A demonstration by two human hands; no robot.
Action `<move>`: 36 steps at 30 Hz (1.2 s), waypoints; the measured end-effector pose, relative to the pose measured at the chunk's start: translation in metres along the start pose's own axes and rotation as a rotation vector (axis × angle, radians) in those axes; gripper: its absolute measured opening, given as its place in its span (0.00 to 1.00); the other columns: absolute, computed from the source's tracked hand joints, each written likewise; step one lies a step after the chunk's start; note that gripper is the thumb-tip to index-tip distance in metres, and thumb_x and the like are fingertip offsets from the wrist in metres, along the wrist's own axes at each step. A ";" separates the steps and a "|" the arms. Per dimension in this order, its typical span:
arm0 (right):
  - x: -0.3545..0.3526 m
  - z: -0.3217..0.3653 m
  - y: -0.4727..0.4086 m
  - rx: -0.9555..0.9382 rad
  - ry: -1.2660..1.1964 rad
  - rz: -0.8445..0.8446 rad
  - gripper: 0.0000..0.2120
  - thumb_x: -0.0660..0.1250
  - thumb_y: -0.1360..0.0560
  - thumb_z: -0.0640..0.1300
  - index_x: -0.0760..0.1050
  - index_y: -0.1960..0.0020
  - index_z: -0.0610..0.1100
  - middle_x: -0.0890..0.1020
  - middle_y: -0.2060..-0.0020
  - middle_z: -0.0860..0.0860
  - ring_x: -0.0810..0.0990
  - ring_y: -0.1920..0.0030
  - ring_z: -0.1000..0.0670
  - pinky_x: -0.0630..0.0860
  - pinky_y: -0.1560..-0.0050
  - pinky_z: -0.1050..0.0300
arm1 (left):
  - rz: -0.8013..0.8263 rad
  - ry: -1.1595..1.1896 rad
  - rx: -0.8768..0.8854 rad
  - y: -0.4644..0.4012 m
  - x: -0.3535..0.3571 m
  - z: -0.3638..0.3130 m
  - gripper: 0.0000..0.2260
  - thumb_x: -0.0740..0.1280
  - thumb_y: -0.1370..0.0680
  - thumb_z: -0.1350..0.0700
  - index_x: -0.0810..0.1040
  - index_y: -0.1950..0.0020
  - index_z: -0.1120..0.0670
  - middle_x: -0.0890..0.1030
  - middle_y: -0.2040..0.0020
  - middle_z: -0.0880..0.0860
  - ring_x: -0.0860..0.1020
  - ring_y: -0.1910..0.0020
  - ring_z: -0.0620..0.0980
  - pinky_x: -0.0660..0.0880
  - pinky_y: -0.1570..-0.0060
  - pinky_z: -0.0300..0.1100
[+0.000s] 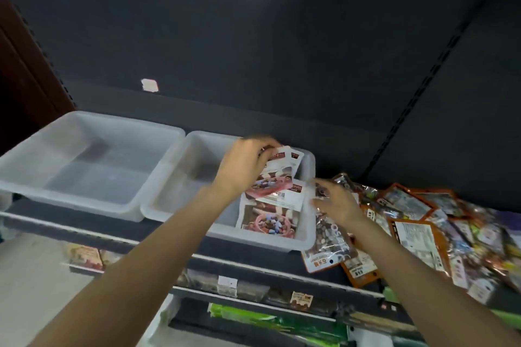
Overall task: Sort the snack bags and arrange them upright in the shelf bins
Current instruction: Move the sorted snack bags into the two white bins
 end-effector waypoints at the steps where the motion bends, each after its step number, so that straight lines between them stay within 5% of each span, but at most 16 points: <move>1: 0.000 -0.004 0.002 0.011 -0.014 0.013 0.27 0.69 0.26 0.39 0.66 0.28 0.43 0.73 0.33 0.46 0.73 0.35 0.46 0.67 0.40 0.60 | 0.053 0.011 0.008 0.000 0.012 -0.002 0.08 0.64 0.21 0.58 0.82 0.45 0.54 0.83 0.49 0.50 0.80 0.51 0.51 0.77 0.49 0.48; 6: 0.001 -0.018 0.008 0.072 -0.129 0.052 0.33 0.70 0.26 0.43 0.59 0.25 0.44 0.67 0.29 0.48 0.73 0.35 0.47 0.68 0.38 0.57 | 0.136 0.087 0.032 -0.003 0.034 0.002 0.08 0.65 0.21 0.59 0.82 0.45 0.54 0.84 0.51 0.50 0.81 0.54 0.49 0.77 0.51 0.47; 12: 0.016 -0.015 0.005 0.077 -0.169 0.062 0.29 0.69 0.25 0.40 0.64 0.27 0.44 0.73 0.34 0.49 0.75 0.45 0.53 0.71 0.43 0.60 | 0.319 -0.118 -0.010 -0.005 0.100 0.034 0.13 0.62 0.20 0.59 0.78 0.38 0.48 0.80 0.40 0.50 0.78 0.42 0.54 0.75 0.44 0.48; 15: 0.020 -0.014 0.001 0.094 -0.167 0.053 0.30 0.69 0.25 0.40 0.63 0.26 0.44 0.74 0.35 0.48 0.76 0.43 0.51 0.72 0.44 0.60 | 0.427 -0.382 0.088 0.005 0.134 0.044 0.23 0.63 0.21 0.60 0.66 0.28 0.44 0.69 0.28 0.48 0.66 0.30 0.52 0.61 0.31 0.49; 19: 0.022 -0.014 0.002 0.107 -0.126 0.045 0.30 0.68 0.24 0.41 0.61 0.25 0.46 0.74 0.36 0.47 0.74 0.46 0.53 0.69 0.47 0.62 | 0.530 -0.526 0.122 0.012 0.154 0.053 0.32 0.65 0.22 0.52 0.52 0.23 0.44 0.53 0.22 0.48 0.52 0.23 0.50 0.46 0.26 0.52; 23: 0.022 -0.011 0.004 0.103 -0.024 0.046 0.29 0.66 0.23 0.44 0.60 0.25 0.46 0.72 0.34 0.46 0.74 0.39 0.49 0.68 0.44 0.60 | 0.597 -0.486 0.111 0.014 0.159 0.054 0.30 0.65 0.21 0.51 0.54 0.23 0.46 0.52 0.22 0.49 0.51 0.23 0.52 0.49 0.26 0.50; 29: -0.012 0.010 0.031 -0.006 0.065 -0.156 0.22 0.66 0.23 0.40 0.69 0.30 0.43 0.72 0.32 0.47 0.70 0.32 0.48 0.64 0.33 0.57 | 0.364 -0.138 -0.013 0.017 0.115 0.030 0.20 0.63 0.20 0.53 0.67 0.28 0.50 0.68 0.29 0.53 0.68 0.32 0.53 0.65 0.35 0.48; 32: -0.042 0.011 0.057 -0.050 0.080 -0.292 0.18 0.65 0.23 0.41 0.72 0.33 0.44 0.75 0.35 0.48 0.71 0.35 0.49 0.66 0.36 0.59 | 0.282 0.037 -0.047 0.022 0.100 0.006 0.16 0.62 0.20 0.54 0.71 0.33 0.52 0.76 0.36 0.52 0.77 0.43 0.52 0.74 0.44 0.48; 36: -0.076 -0.010 0.093 -0.009 0.141 -0.390 0.16 0.63 0.21 0.44 0.73 0.34 0.45 0.75 0.39 0.48 0.72 0.37 0.48 0.69 0.41 0.59 | 0.200 -0.023 0.053 0.027 0.097 -0.049 0.13 0.60 0.20 0.55 0.73 0.36 0.53 0.78 0.43 0.53 0.77 0.47 0.52 0.75 0.50 0.48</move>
Point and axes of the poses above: each hand's wrist, its own y-axis away from the middle knuckle, its own x-axis out of the palm, z = x × y, the point moved 10 cm from there along -y, towards the middle knuckle
